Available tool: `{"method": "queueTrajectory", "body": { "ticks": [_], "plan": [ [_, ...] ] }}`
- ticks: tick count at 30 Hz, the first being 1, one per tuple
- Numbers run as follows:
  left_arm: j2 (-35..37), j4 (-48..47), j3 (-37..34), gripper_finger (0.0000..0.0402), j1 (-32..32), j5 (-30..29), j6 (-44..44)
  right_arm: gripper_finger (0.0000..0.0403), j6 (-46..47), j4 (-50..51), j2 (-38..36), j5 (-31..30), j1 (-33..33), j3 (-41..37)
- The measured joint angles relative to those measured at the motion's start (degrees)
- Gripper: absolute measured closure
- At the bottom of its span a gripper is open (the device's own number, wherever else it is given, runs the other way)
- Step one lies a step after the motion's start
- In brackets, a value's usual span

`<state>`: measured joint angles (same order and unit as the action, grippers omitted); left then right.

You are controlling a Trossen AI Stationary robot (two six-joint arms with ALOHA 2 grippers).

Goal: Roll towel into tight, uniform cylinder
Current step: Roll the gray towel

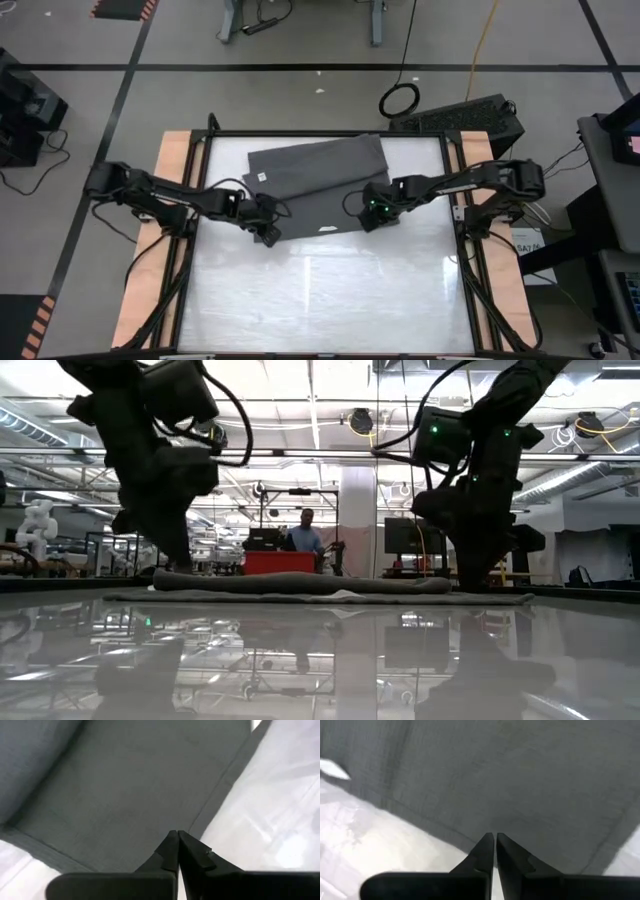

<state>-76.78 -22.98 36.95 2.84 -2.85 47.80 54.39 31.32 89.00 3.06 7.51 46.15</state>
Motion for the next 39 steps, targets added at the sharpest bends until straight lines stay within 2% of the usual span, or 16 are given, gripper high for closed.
{"method": "queueTrajectory", "body": {
  "ticks": [9,12,18,20,22,24,27,30,33,39],
  "plan": [
    [-6.9,0.3,0.0,0.0391,5.3,6.4,3.0,0.0395,0.9,2.7,0.2,2.9,-4.7,0.0],
    [-8.2,0.4,0.1,0.0391,7.6,5.9,5.0,0.0401,1.8,4.3,0.2,3.1,-6.7,0.0],
    [-8.3,0.4,0.7,0.0391,11.7,5.5,11.3,0.0402,6.6,2.6,-1.7,6.2,-9.4,0.3],
    [-7.2,-0.2,1.8,0.0391,12.1,9.0,12.2,0.0402,9.2,1.6,-3.1,4.8,-9.6,1.3],
    [-5.4,0.0,3.8,0.0394,12.2,9.1,12.1,0.0401,12.3,0.0,-4.1,2.3,-9.3,2.3],
    [-3.5,-0.4,5.9,0.0397,11.9,5.8,10.7,0.0401,14.8,-3.5,-4.4,-0.2,-8.9,3.2],
    [-2.5,-4.0,7.0,0.0397,12.0,-2.0,10.1,0.0402,17.2,-9.8,-4.3,-2.9,-8.6,4.1],
    [-2.9,-10.2,7.1,0.0392,11.3,-9.6,12.7,0.0402,18.8,-15.8,-3.6,-3.4,-8.6,4.2],
    [-5.5,-16.9,6.4,0.0392,9.9,-10.7,14.9,0.0402,19.5,-18.2,-3.0,-3.3,-8.6,4.2],
    [-10.2,-11.3,4.7,0.0391,10.2,-9.6,11.4,0.0402,20.9,-17.7,-2.9,-6.3,-8.8,4.2]
  ]
}}
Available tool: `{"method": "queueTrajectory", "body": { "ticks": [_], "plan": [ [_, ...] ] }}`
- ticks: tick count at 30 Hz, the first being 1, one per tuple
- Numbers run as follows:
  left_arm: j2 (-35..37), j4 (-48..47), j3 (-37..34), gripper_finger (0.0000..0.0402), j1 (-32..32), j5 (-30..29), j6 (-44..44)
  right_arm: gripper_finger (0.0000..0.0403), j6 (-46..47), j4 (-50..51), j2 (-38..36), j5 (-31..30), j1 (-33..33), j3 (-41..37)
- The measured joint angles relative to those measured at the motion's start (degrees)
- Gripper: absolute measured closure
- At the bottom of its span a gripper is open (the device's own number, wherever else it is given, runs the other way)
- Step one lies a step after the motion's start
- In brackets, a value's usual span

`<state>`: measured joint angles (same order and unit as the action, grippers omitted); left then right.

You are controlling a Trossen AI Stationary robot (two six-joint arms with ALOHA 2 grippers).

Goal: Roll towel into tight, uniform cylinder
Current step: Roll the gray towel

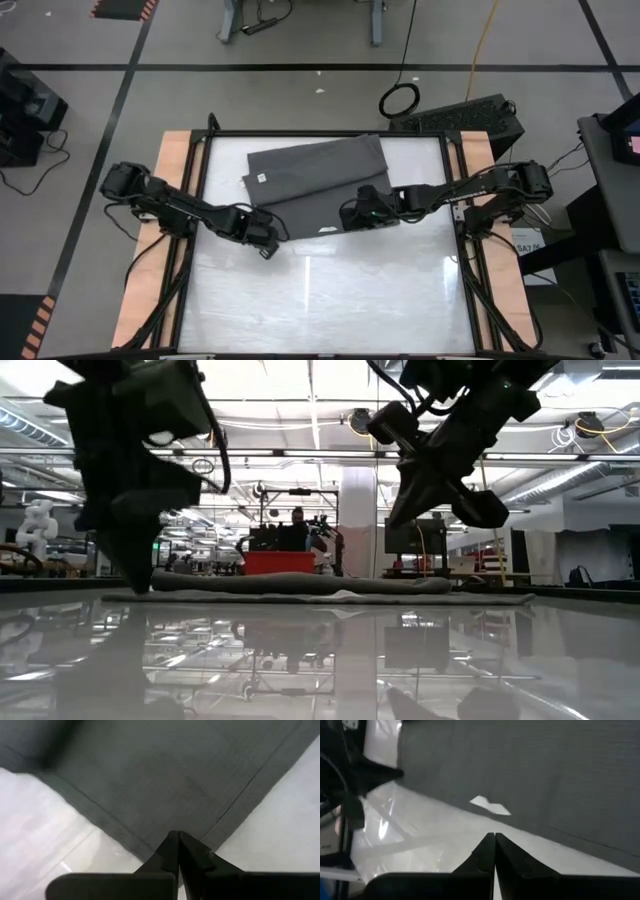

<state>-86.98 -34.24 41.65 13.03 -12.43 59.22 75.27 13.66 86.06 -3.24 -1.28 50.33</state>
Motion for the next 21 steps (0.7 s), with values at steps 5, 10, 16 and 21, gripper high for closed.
{"method": "queueTrajectory", "body": {
  "ticks": [5,10,16,21],
  "plan": [
    [-2.2,5.1,0.4,0.0391,1.4,4.7,0.4,0.0402,2.0,-0.7,0.0,-3.2,-0.9,0.0],
    [-2.8,6.4,2.2,0.0391,3.6,7.9,1.7,0.0403,3.6,-1.8,0.2,-7.7,-3.3,0.0],
    [-3.2,25.2,2.8,0.0391,4.8,10.8,-1.0,0.0403,7.6,-2.5,2.1,-10.7,-7.1,0.0],
    [1.4,29.0,5.0,0.0391,2.5,14.2,-6.6,0.0403,11.0,-12.0,5.5,-16.3,-11.1,0.0]
  ]
}}
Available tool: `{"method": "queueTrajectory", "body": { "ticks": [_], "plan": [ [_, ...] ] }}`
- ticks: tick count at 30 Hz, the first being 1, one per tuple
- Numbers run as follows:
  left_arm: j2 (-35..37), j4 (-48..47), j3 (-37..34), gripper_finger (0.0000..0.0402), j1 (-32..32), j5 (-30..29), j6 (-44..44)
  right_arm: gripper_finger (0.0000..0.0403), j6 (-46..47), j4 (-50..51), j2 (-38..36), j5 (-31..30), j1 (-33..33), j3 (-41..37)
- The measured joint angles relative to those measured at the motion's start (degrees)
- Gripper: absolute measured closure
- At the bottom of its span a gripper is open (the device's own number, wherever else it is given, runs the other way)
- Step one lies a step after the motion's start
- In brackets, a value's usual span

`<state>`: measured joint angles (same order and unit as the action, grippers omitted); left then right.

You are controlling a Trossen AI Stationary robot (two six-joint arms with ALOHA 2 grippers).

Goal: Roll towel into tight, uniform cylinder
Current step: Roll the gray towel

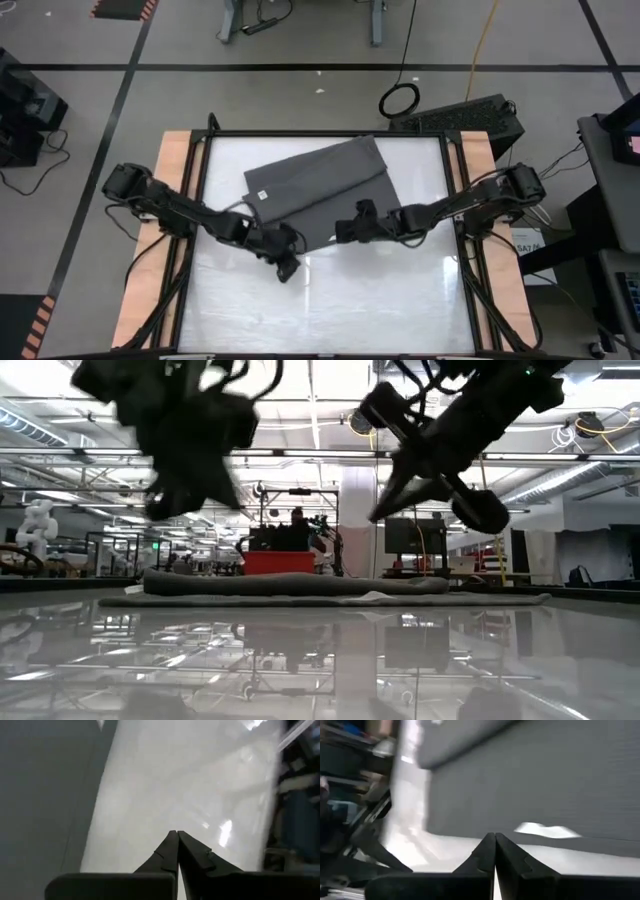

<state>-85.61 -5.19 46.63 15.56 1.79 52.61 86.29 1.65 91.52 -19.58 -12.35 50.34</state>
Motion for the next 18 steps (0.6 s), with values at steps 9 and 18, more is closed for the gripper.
{"method": "queueTrajectory", "body": {
  "ticks": [9,18],
  "plan": [
    [17.6,-29.6,3.5,0.0366,-15.0,-5.1,-9.1,0.0403,-5.4,-3.0,16.5,-1.2,-0.2,18.2],
    [23.1,-38.1,3.6,0.0289,-34.5,-3.0,-25.1,0.0403,-15.2,6.9,34.2,11.7,4.8,42.7]
  ]
}}
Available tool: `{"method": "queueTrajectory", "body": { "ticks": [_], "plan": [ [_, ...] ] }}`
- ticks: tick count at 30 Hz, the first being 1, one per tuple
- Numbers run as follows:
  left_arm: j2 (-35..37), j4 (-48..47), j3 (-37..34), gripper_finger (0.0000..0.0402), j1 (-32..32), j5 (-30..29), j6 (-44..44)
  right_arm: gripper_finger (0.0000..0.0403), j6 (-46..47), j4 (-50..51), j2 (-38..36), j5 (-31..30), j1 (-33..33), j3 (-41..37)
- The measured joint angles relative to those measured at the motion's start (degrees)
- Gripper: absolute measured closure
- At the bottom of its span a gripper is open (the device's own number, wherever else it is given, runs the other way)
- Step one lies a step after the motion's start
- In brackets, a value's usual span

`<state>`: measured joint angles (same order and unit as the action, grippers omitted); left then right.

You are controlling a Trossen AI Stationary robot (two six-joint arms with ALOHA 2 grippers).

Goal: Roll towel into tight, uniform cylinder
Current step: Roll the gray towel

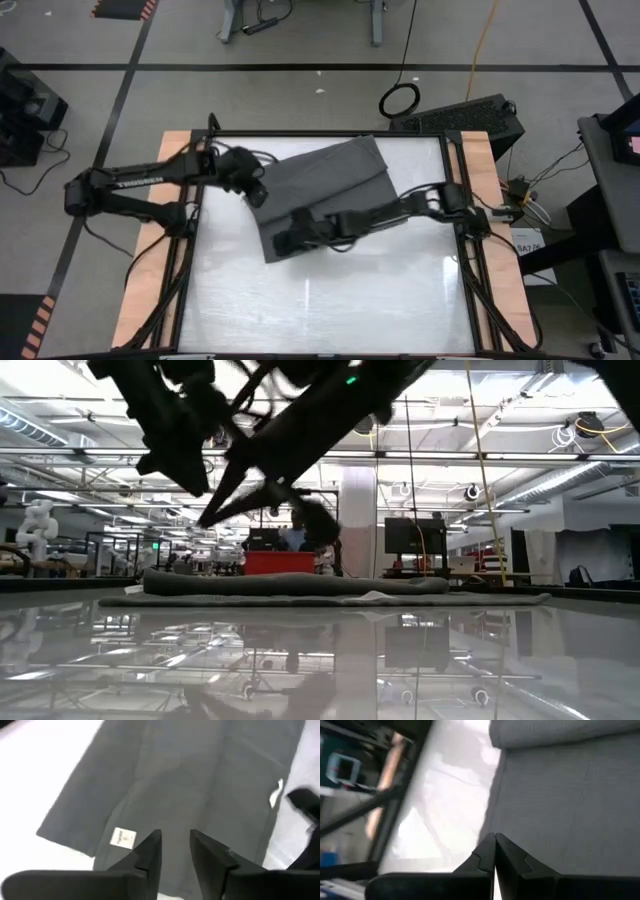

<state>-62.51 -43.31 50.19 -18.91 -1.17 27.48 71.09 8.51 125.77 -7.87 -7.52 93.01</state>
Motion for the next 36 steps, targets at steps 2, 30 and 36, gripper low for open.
{"method": "queueTrajectory", "body": {
  "ticks": [2,30,36],
  "plan": [
    [-0.1,-0.5,0.0,0.0274,-2.6,2.0,-0.7,0.0403,-0.3,3.6,3.0,1.1,0.6,3.6],
    [-0.3,4.2,-15.2,0.0181,-5.7,15.7,1.4,0.0390,-5.9,23.0,7.0,12.8,-3.1,8.5],
    [-0.3,3.9,-16.1,0.0163,-0.2,17.1,3.5,0.0390,-10.0,24.4,6.9,16.4,-3.9,8.5]
  ]
}}
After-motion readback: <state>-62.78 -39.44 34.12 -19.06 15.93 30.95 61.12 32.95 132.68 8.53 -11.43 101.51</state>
